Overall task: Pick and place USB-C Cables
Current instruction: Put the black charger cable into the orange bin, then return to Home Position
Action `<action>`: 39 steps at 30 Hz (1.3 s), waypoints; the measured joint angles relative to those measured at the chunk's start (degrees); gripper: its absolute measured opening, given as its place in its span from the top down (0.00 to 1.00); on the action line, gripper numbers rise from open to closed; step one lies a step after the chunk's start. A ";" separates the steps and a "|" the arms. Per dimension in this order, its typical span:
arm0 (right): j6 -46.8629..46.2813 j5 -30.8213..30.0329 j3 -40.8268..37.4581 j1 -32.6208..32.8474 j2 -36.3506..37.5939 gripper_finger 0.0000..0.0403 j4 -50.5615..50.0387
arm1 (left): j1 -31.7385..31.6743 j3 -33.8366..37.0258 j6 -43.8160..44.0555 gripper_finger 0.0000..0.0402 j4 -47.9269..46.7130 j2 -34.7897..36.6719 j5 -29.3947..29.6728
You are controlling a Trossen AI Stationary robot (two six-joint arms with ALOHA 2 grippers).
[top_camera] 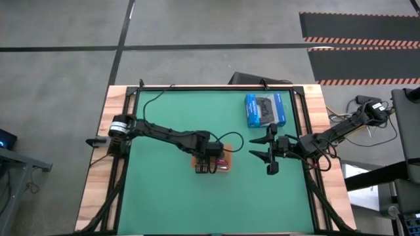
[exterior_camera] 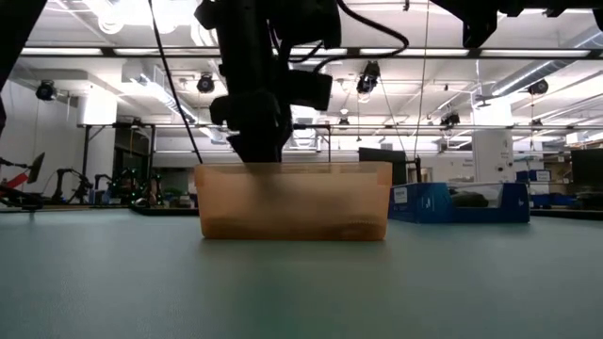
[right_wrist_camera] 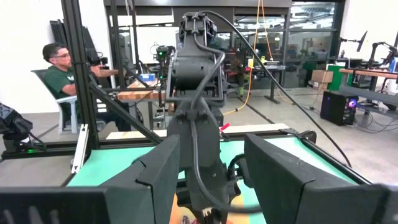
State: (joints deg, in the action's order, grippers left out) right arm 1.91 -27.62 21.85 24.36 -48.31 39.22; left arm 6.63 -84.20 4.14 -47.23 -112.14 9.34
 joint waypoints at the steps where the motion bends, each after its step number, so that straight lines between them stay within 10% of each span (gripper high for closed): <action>1: 0.00 0.00 0.00 0.00 0.00 0.58 0.00 | 0.00 -0.16 -0.02 0.70 0.04 0.29 0.00; 31: 0.00 0.00 0.00 -0.02 0.02 0.58 0.00 | 0.00 -0.41 1.42 0.69 -0.41 1.66 -3.94; 39: 0.00 0.00 0.00 0.00 0.02 0.58 0.00 | 0.00 -0.50 1.55 0.49 -0.37 1.70 -3.88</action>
State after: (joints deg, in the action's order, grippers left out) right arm 1.92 -27.62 21.85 24.36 -48.29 39.22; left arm 6.63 -84.71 5.69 -47.60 -110.43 5.46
